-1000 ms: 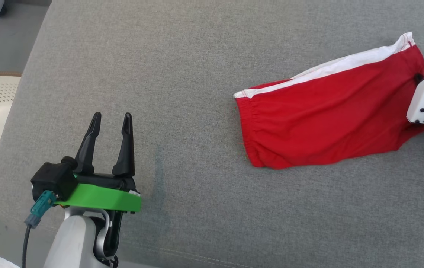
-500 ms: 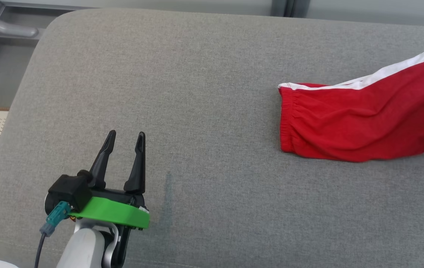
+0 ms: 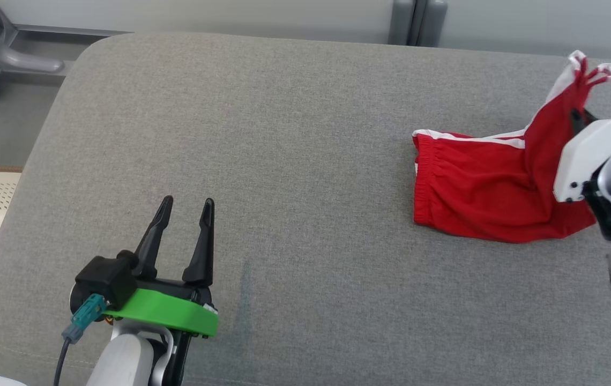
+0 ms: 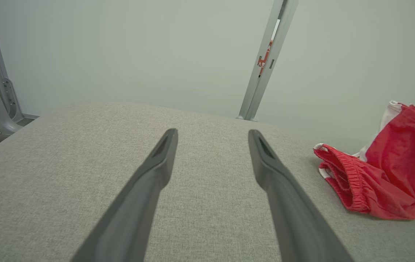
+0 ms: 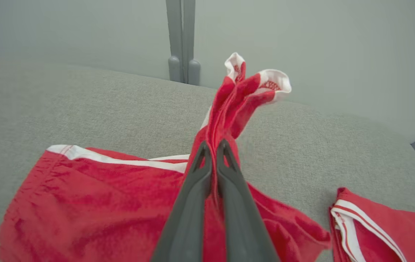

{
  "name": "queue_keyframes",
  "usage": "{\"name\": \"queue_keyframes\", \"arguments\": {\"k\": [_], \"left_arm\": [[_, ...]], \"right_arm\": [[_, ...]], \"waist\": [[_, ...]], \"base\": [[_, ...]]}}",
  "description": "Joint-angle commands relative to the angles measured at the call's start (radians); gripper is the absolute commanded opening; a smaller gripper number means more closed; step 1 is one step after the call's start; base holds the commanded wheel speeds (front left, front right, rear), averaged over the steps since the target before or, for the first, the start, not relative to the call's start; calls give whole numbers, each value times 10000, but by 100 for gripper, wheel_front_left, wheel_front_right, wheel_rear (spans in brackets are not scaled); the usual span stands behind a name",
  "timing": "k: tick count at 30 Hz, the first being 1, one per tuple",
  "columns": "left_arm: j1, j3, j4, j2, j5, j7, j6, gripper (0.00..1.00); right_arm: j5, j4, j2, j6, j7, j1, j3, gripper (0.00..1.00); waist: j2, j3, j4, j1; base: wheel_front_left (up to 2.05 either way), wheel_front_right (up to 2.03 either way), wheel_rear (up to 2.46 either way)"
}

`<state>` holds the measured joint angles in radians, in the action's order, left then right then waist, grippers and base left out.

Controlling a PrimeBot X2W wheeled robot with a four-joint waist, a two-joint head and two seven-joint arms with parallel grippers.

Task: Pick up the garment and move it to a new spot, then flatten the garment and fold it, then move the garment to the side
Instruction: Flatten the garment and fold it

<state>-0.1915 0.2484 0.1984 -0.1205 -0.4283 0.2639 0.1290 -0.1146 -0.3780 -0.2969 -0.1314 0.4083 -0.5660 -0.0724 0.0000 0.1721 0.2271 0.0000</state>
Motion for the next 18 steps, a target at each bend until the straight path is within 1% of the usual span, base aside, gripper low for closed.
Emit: {"name": "queue_keyframes", "arguments": {"k": [1,4,7,12,18], "left_arm": [[143,-12,10,-73,-20,-3,27,100],[134,21,36,-71,-59,-3,27,100],[115,44,50,-60,-111,-3,28,100],[194,105,78,-31,-180,-3,28,100],[233,170,64,2,-199,-3,28,100]], "right_arm": [[-85,191,140,16,182,137,227,0],[-262,366,459,16,495,118,782,0],[-273,135,682,16,643,-74,1222,0],[-275,-739,1189,16,530,-392,1571,0],[-113,-2034,1727,16,206,-793,1649,0]], "waist": [[0,-23,41,0],[0,-58,120,0],[0,-80,207,0],[0,-132,382,0],[0,-80,619,0]], "base": [[0,0,0],[0,0,0],[0,0,0],[0,0,0],[0,0,0]]}}
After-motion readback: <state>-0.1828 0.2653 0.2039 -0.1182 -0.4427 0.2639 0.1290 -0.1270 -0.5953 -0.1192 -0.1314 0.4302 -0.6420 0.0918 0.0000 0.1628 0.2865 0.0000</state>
